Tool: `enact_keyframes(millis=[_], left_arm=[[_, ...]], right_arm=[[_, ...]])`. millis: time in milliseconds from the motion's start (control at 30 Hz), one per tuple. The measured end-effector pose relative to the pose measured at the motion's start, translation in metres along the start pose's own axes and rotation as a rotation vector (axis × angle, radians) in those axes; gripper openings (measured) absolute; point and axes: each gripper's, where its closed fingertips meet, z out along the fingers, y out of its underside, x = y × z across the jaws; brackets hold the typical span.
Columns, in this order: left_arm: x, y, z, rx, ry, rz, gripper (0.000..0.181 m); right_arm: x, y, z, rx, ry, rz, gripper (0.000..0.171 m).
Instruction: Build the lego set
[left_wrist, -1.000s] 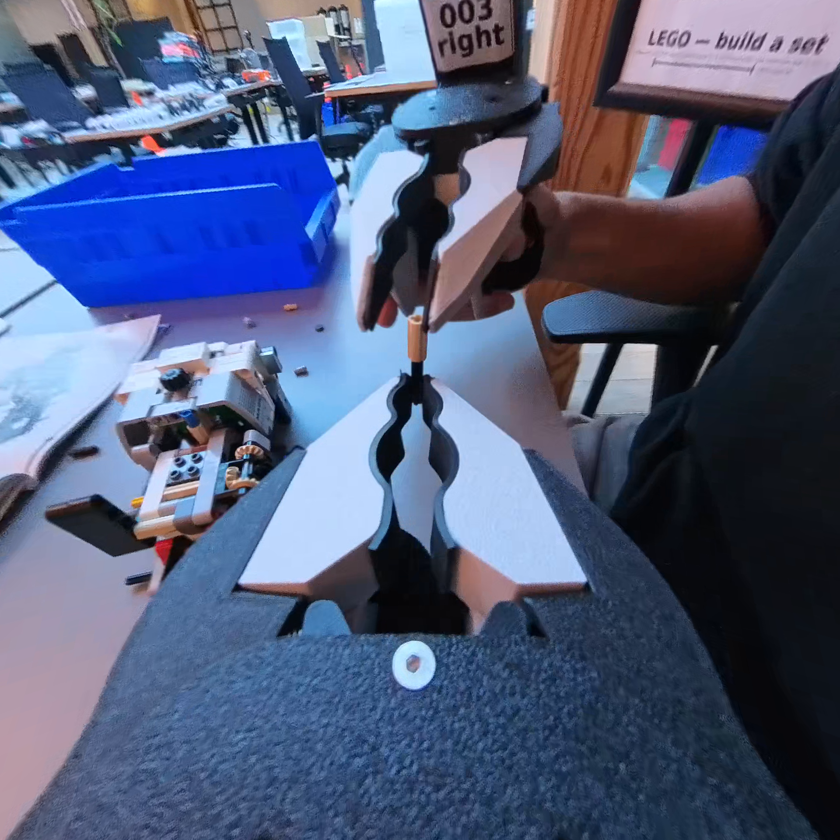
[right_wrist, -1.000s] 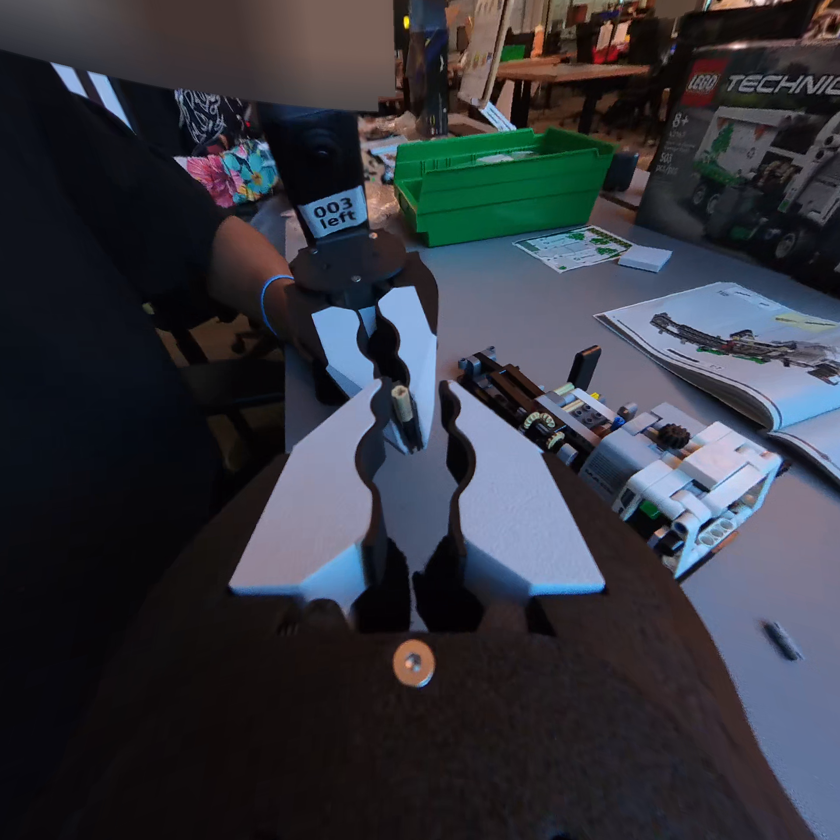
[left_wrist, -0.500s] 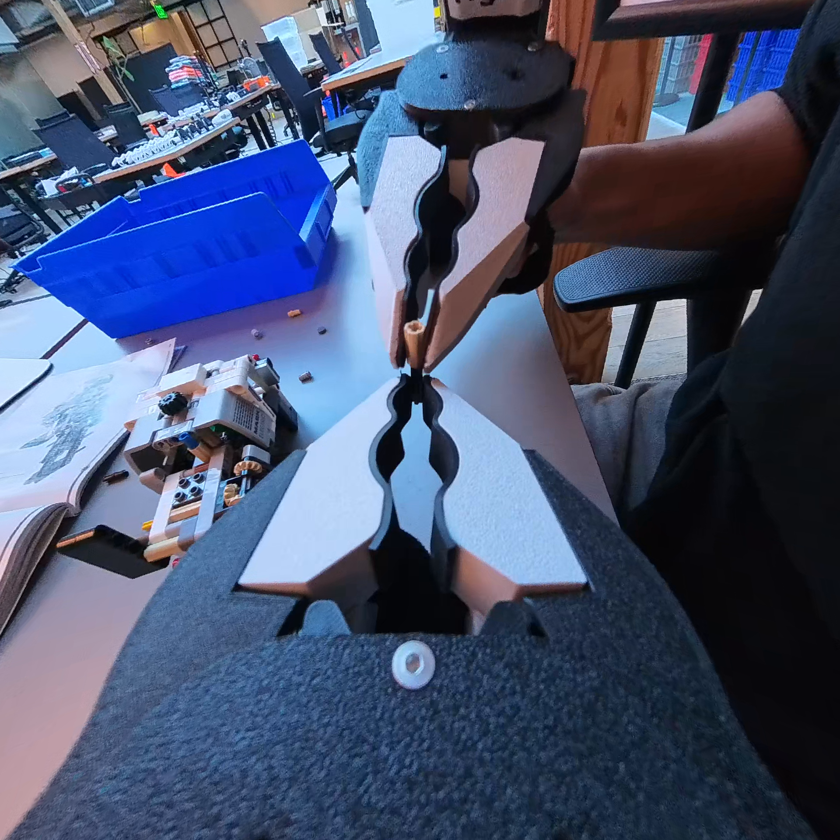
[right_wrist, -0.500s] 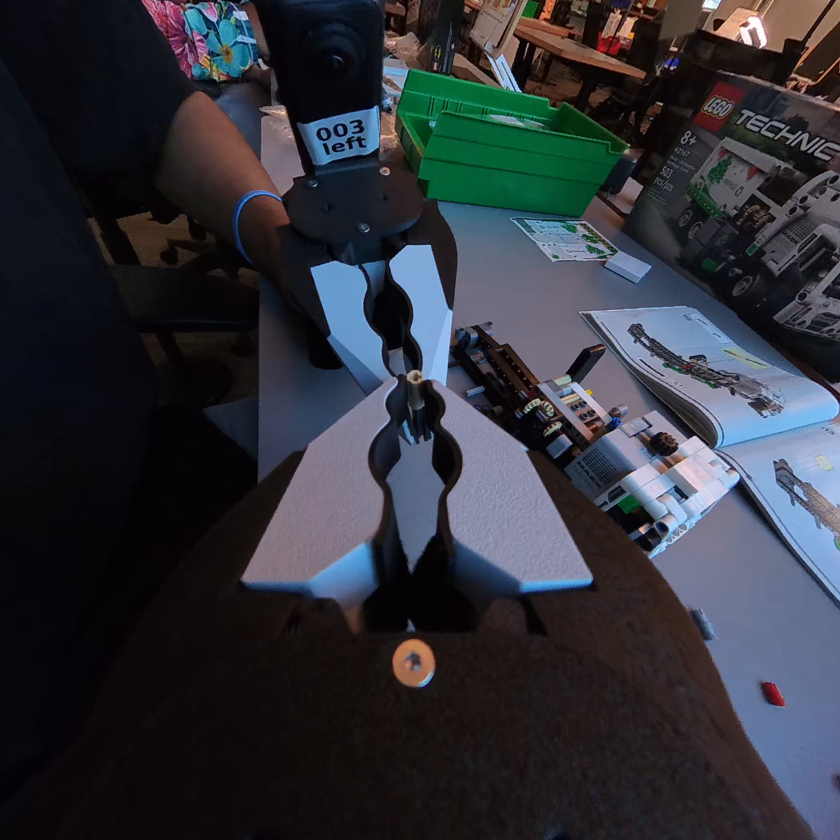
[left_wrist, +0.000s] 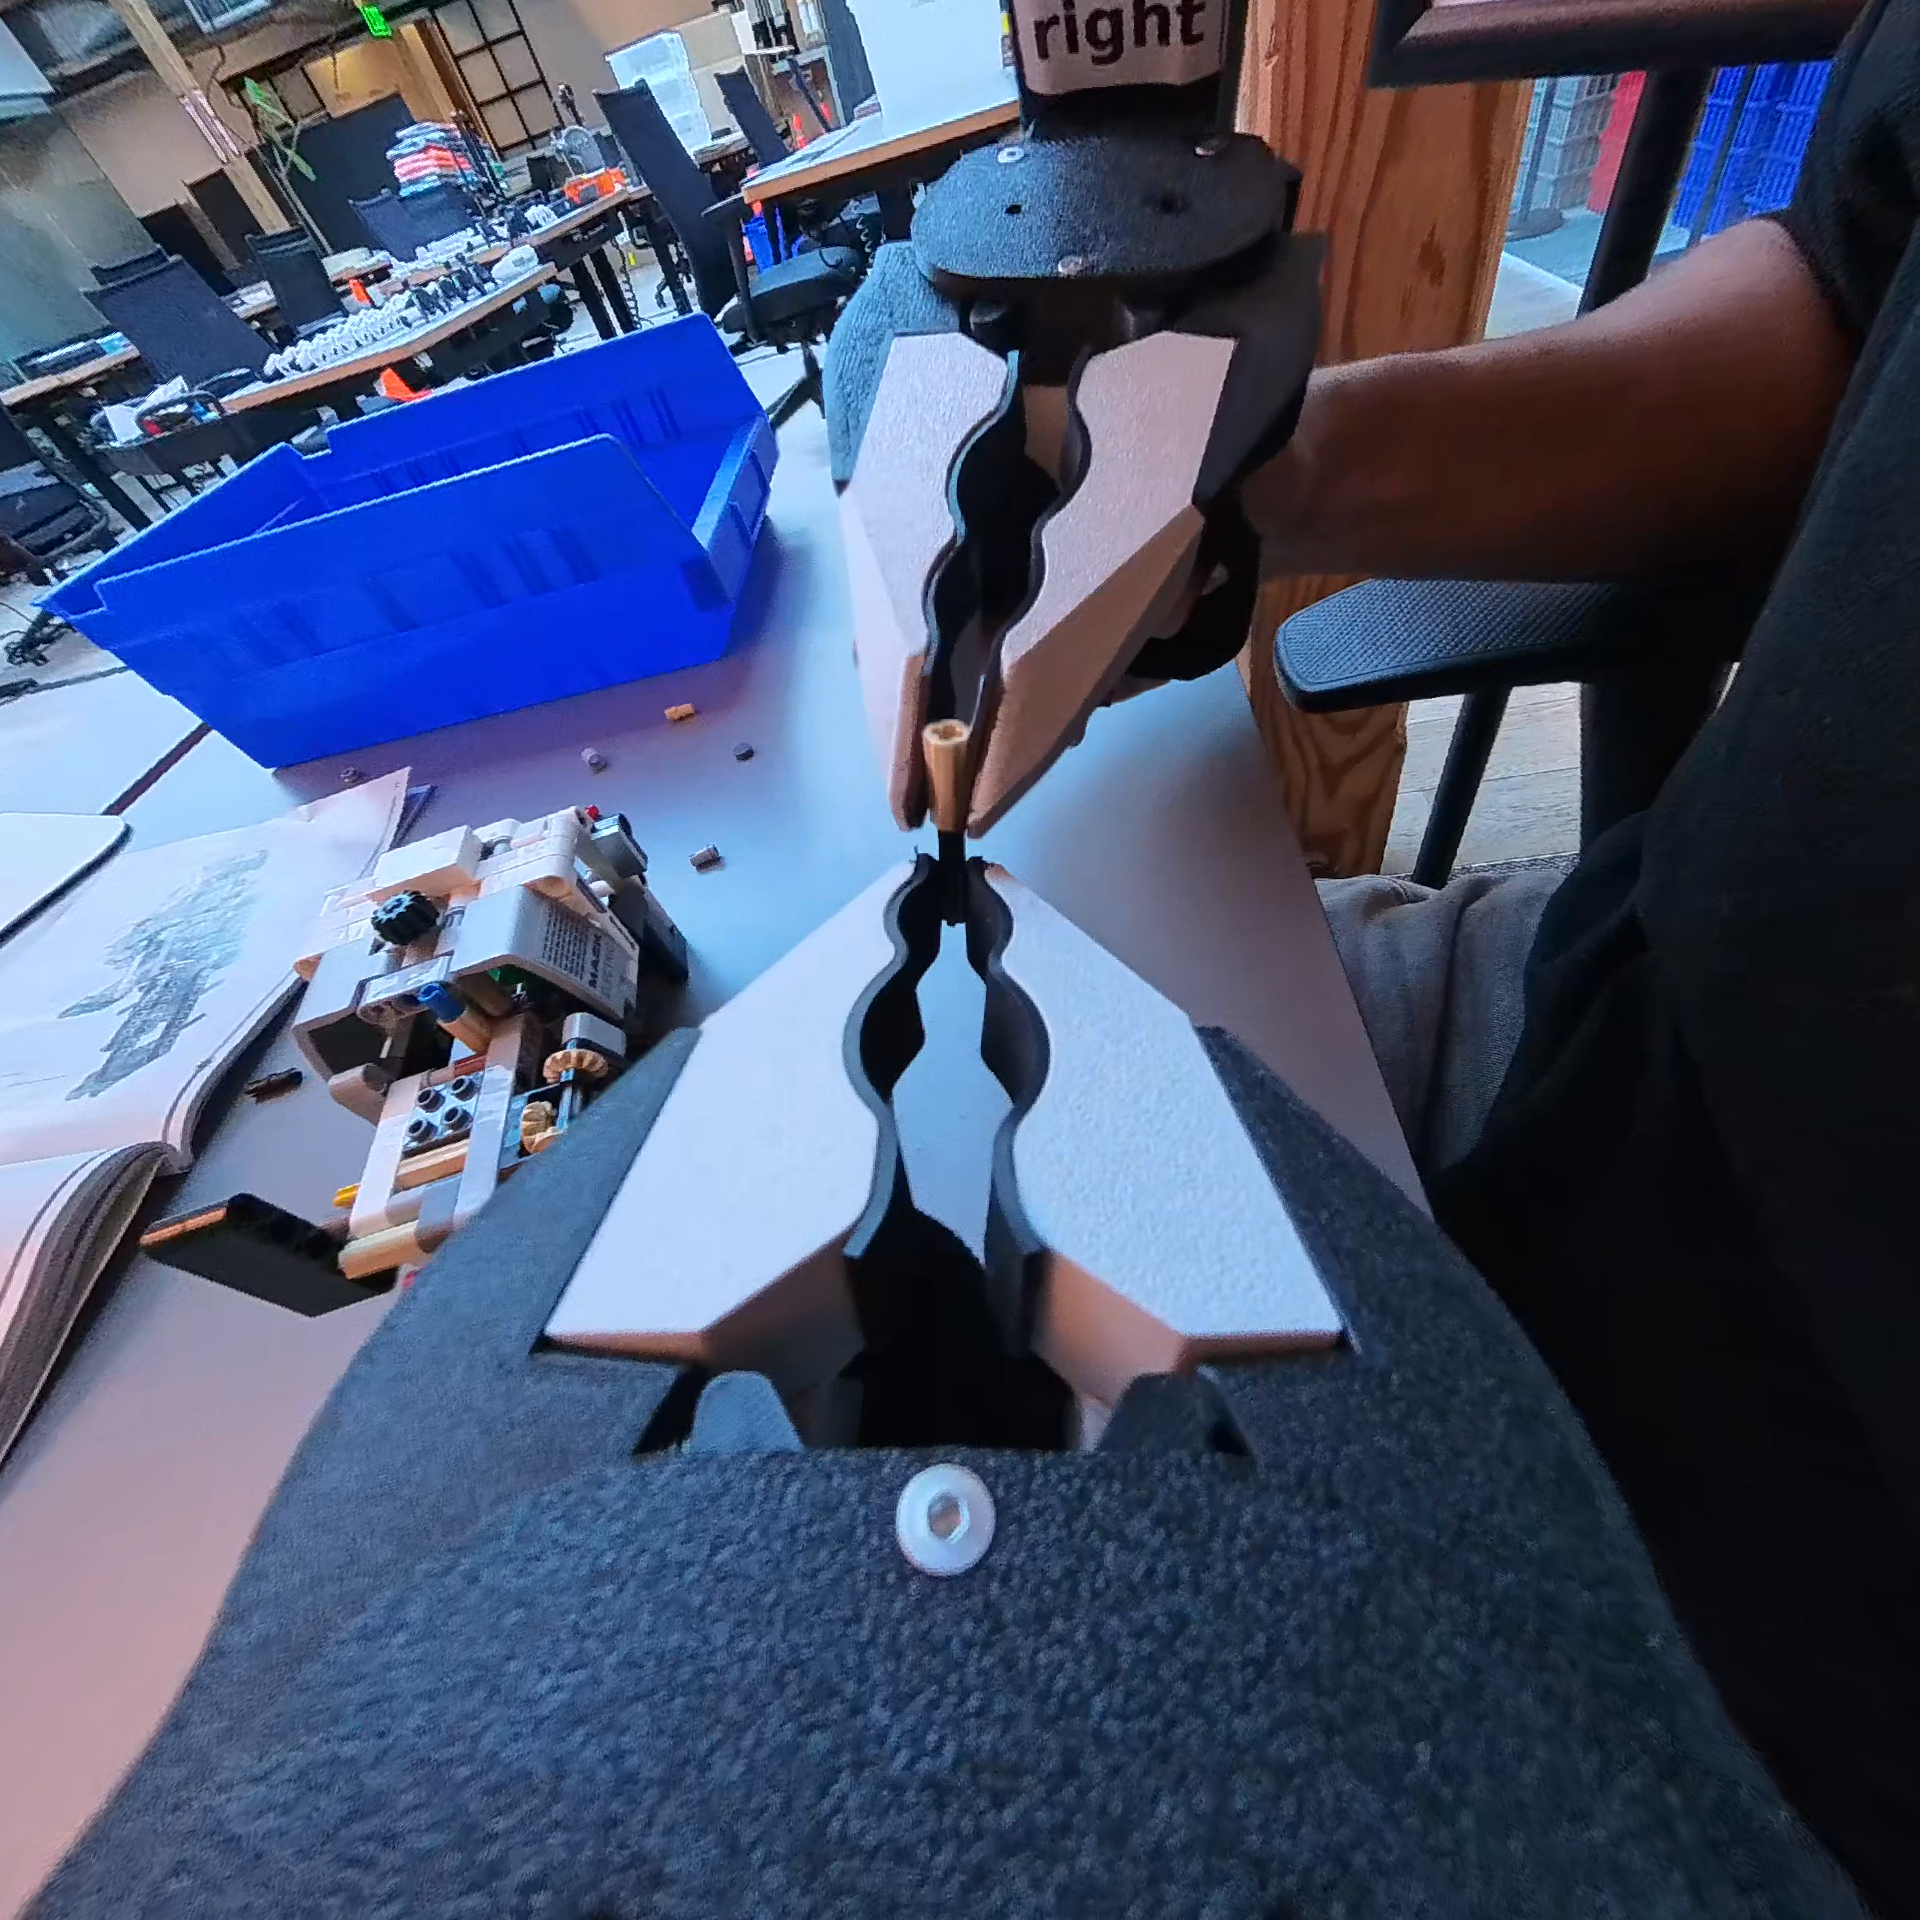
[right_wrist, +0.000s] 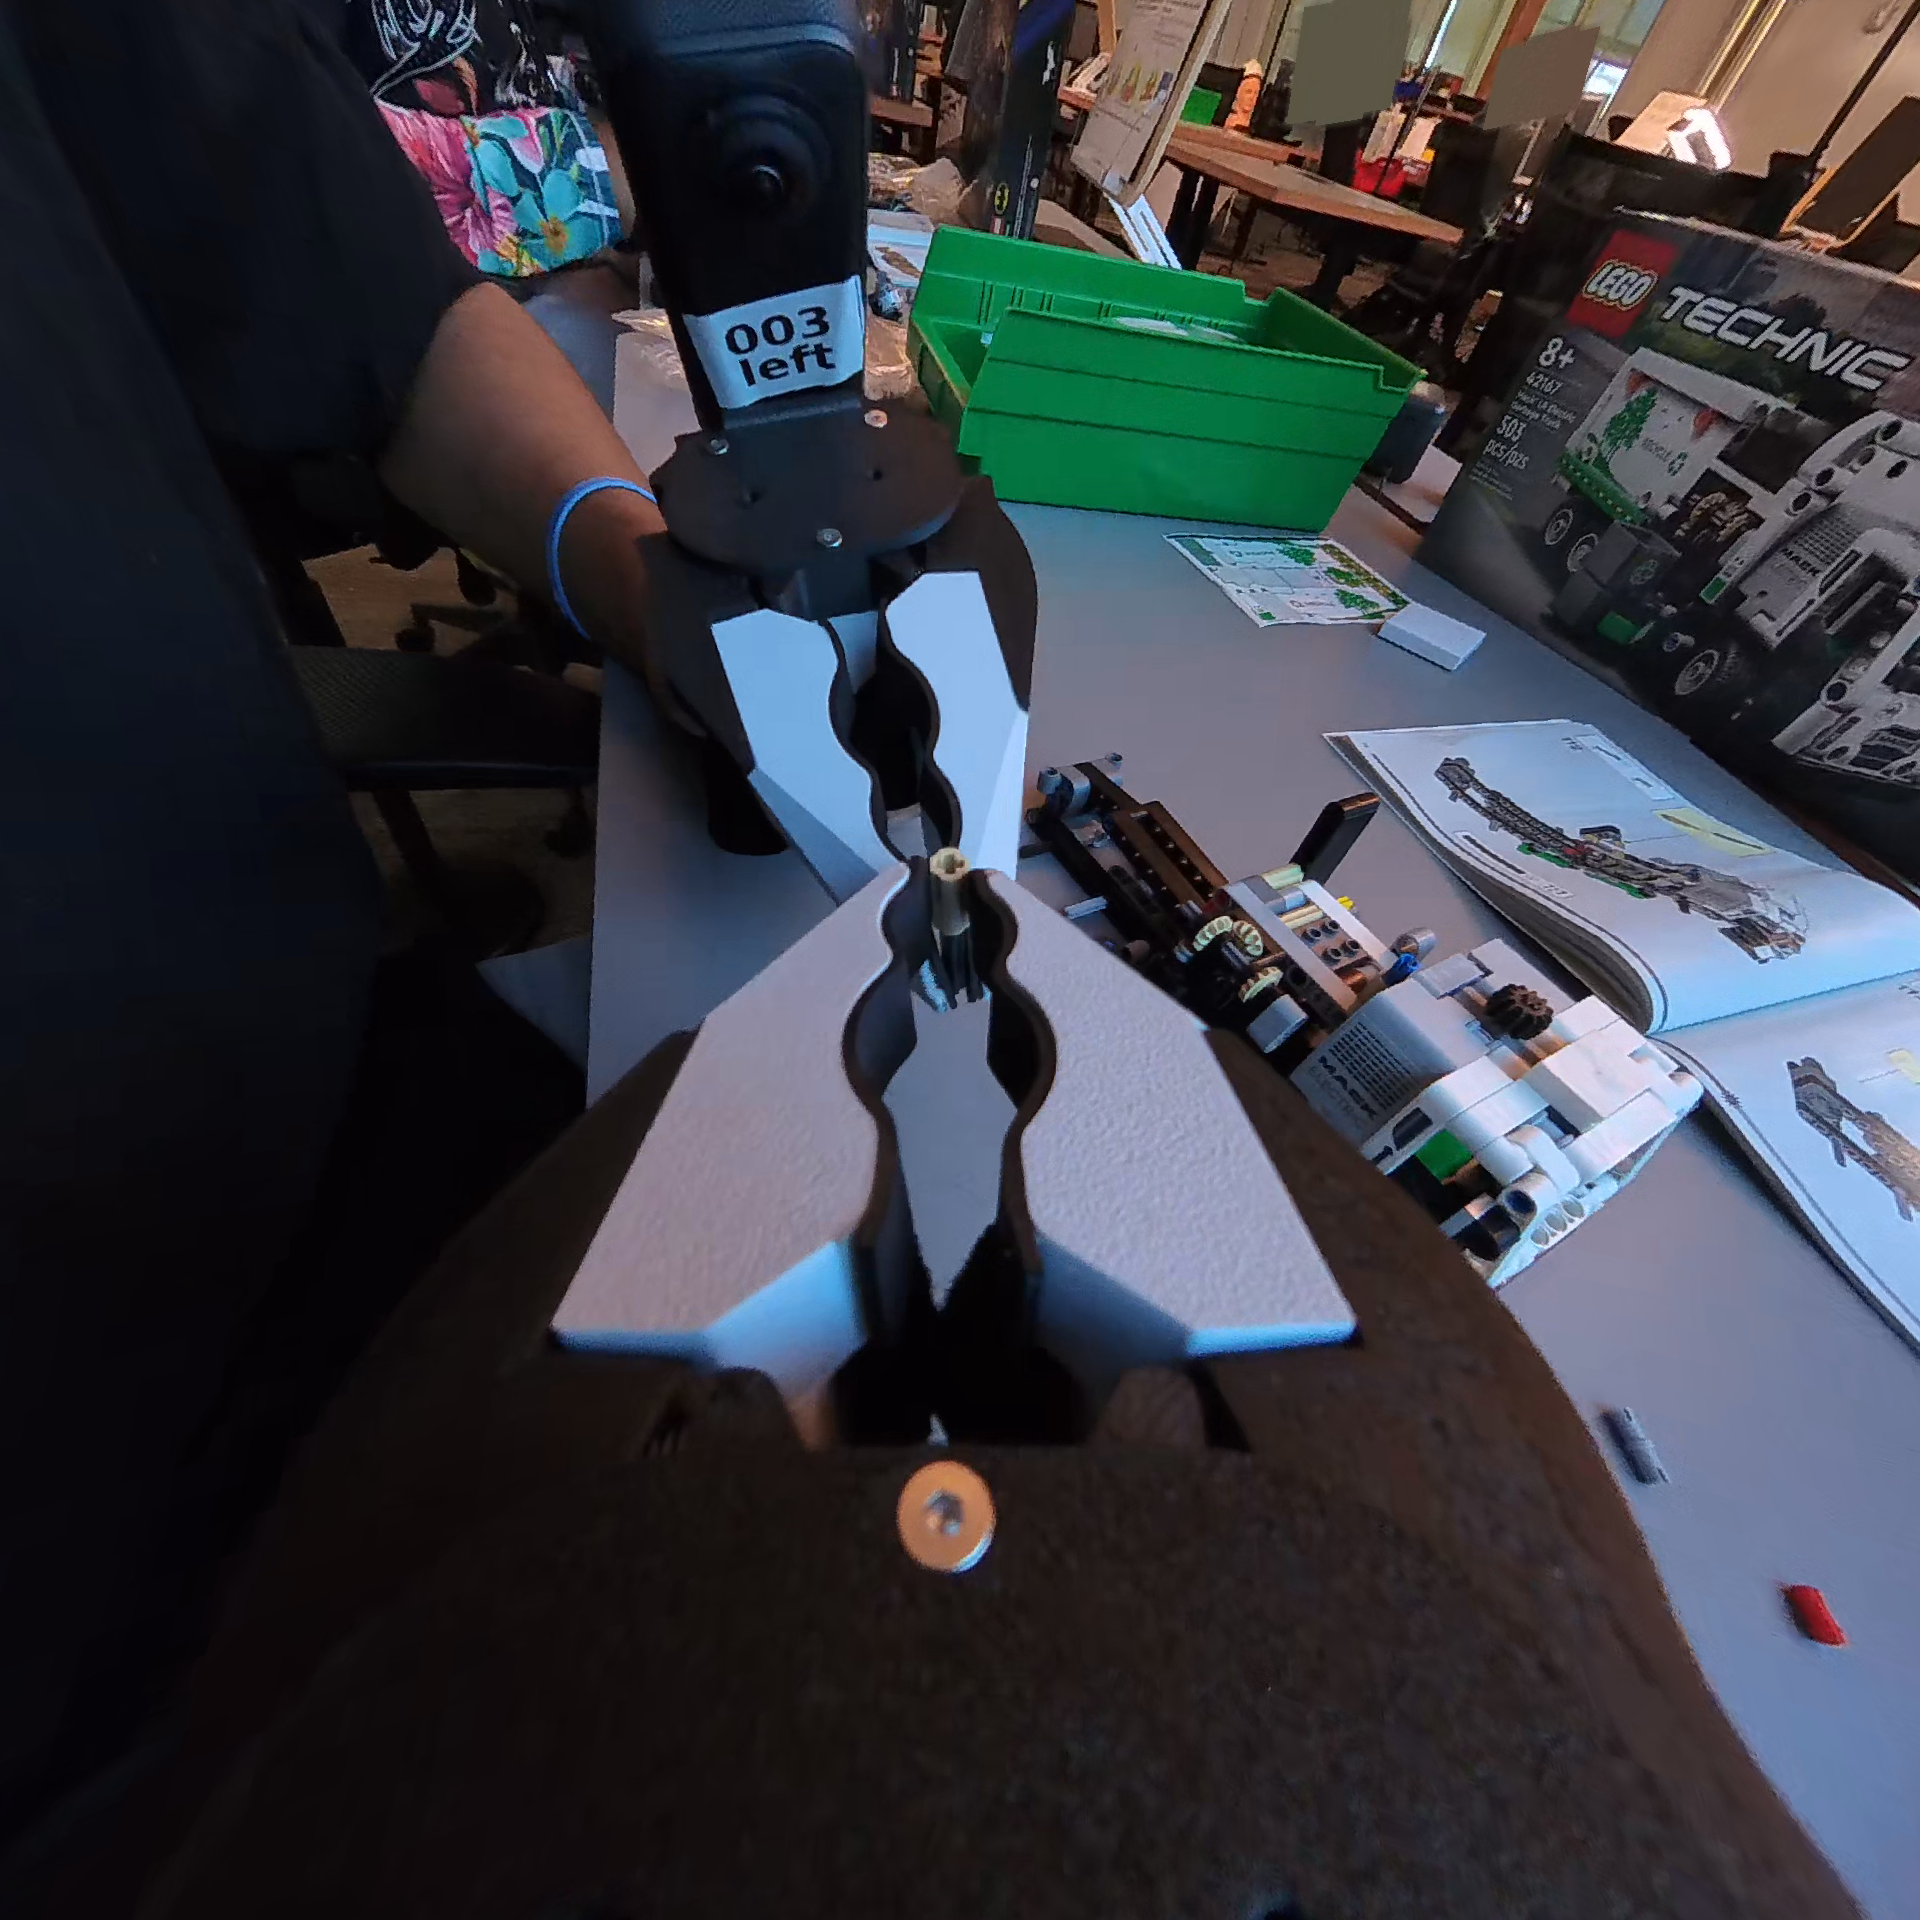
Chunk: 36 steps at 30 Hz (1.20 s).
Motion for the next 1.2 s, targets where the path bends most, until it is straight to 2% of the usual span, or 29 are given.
enact_keyframes(millis=[233,400,700,833,1000,1100,1200], left_arm=[[-0.003,0.002,0.000,-0.009,-0.017,0.002,0.002],[-0.006,-0.002,-0.003,0.020,-0.008,-0.025,0.002],[-0.006,-0.003,-0.004,0.024,0.001,-0.024,0.002],[-0.007,0.000,-0.006,0.006,-0.031,0.053,0.002],[-0.008,0.004,-0.005,-0.045,-0.075,0.147,0.002],[-0.012,0.000,-0.008,-0.047,-0.053,0.090,0.002],[-0.034,-0.009,-0.024,-0.006,-0.057,-0.008,0.002]], right_arm=[[0.005,0.004,-0.006,0.048,-0.008,0.084,0.006],[0.008,0.015,-0.013,0.073,-0.108,0.305,0.006],[0.008,0.016,-0.013,0.076,-0.133,0.381,0.006],[0.007,0.013,-0.009,0.028,-0.089,0.324,0.006],[0.006,0.012,-0.005,-0.108,0.001,0.077,0.006],[0.010,0.003,-0.002,-0.121,0.009,0.074,0.006],[0.027,-0.013,-0.002,-0.040,0.034,0.146,0.010]])
